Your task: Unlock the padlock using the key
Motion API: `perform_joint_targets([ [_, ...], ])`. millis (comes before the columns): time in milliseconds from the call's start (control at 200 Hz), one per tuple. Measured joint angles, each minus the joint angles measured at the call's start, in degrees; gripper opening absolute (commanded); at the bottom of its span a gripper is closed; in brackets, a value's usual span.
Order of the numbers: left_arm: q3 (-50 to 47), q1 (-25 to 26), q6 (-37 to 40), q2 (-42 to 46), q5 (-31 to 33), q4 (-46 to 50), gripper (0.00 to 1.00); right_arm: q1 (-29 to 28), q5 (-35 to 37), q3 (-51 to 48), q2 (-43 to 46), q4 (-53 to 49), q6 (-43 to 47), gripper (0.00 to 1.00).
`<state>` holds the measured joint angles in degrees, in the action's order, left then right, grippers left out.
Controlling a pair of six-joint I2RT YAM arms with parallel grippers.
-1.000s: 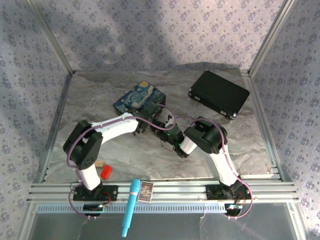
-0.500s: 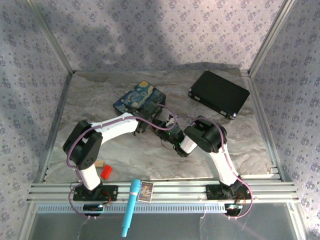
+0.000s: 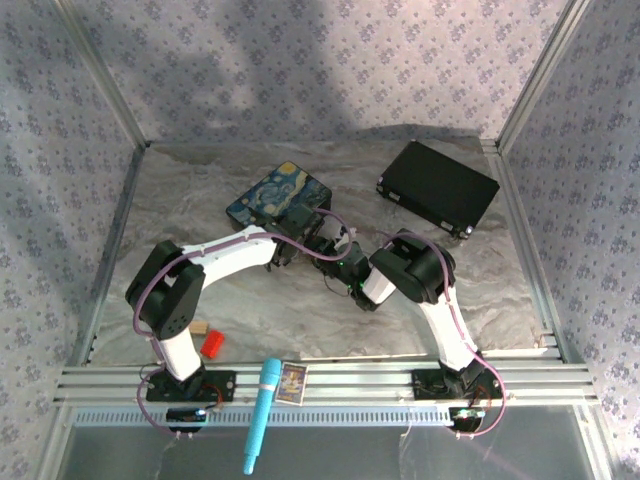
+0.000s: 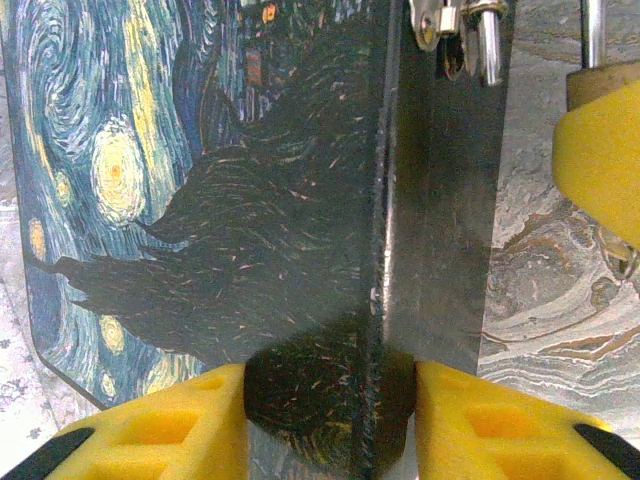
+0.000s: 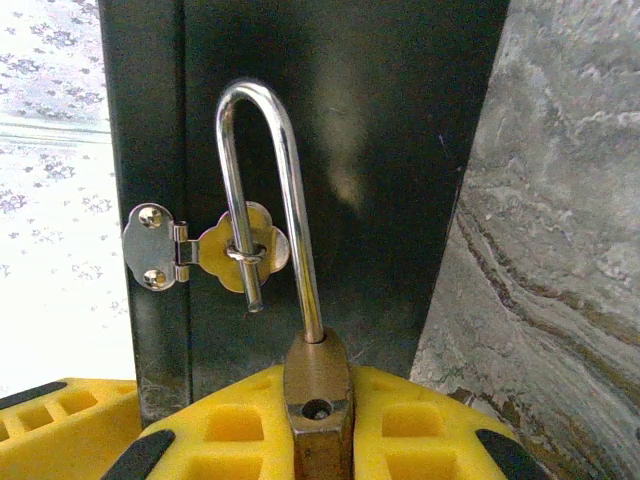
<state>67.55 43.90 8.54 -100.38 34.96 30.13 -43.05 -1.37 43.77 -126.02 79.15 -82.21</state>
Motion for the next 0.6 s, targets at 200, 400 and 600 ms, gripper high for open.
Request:
perform_joint_targets([
  [200, 0.0, 0.0, 0.0, 0.2, -0.7, 0.0, 0.43, 1.7, 0.5, 0.9, -0.4, -0.2, -1.0, 0.0],
  [400, 0.0, 0.0, 0.0, 0.3, -0.7, 0.0, 0.43, 2.6, 0.9, 0.6, -0.4, -0.4, -1.4, 0.0],
  [600, 0.0, 0.0, -0.3, 0.3, -0.6, 0.1, 0.44, 2.6, 0.8, -1.2, 0.0, 0.4, -3.3, 0.0],
])
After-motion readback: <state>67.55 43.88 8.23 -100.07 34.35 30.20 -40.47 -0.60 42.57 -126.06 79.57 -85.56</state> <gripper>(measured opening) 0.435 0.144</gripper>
